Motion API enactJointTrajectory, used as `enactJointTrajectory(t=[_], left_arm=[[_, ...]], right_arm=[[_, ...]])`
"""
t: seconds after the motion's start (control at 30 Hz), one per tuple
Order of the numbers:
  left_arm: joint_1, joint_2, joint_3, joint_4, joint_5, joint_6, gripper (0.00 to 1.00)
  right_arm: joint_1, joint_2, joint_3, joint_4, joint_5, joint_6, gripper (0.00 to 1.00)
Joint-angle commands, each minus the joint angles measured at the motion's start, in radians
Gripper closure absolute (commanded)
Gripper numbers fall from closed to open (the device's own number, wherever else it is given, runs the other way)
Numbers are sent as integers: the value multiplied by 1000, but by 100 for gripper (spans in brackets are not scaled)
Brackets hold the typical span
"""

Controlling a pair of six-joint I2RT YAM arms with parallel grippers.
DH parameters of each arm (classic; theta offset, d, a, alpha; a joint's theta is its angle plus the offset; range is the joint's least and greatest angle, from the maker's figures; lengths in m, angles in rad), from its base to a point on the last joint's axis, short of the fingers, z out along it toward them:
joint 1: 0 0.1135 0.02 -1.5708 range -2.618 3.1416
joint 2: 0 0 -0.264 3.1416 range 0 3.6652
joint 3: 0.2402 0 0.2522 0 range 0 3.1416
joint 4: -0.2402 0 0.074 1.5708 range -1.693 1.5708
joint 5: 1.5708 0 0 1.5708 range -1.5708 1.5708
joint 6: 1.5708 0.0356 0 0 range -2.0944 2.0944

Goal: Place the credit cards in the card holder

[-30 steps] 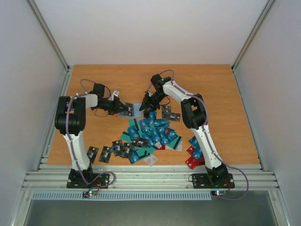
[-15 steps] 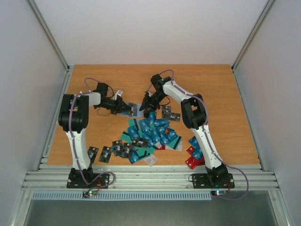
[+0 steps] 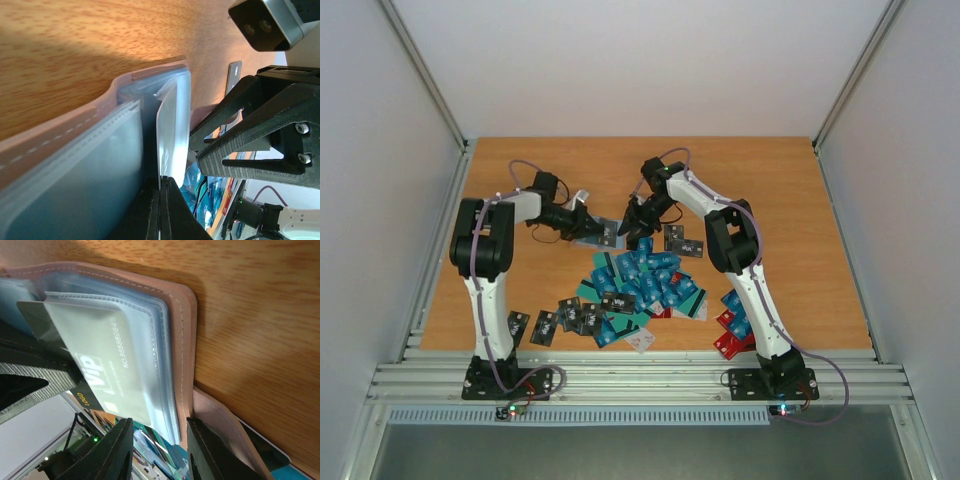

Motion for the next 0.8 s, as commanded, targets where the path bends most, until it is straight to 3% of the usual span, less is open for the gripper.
enactJointTrajectory(t=[0.0, 0.37, 0.77], left_arm=[[-44, 30, 25, -30, -37, 7, 100], [-66, -6, 26, -56, -169, -86, 92], [-104, -5, 127, -240, -334, -131, 84]], right_arm=[[4, 22, 33, -8, 5, -14, 69], [4, 13, 37, -10, 12, -3, 71], [7, 2, 33, -9, 28, 30, 73]])
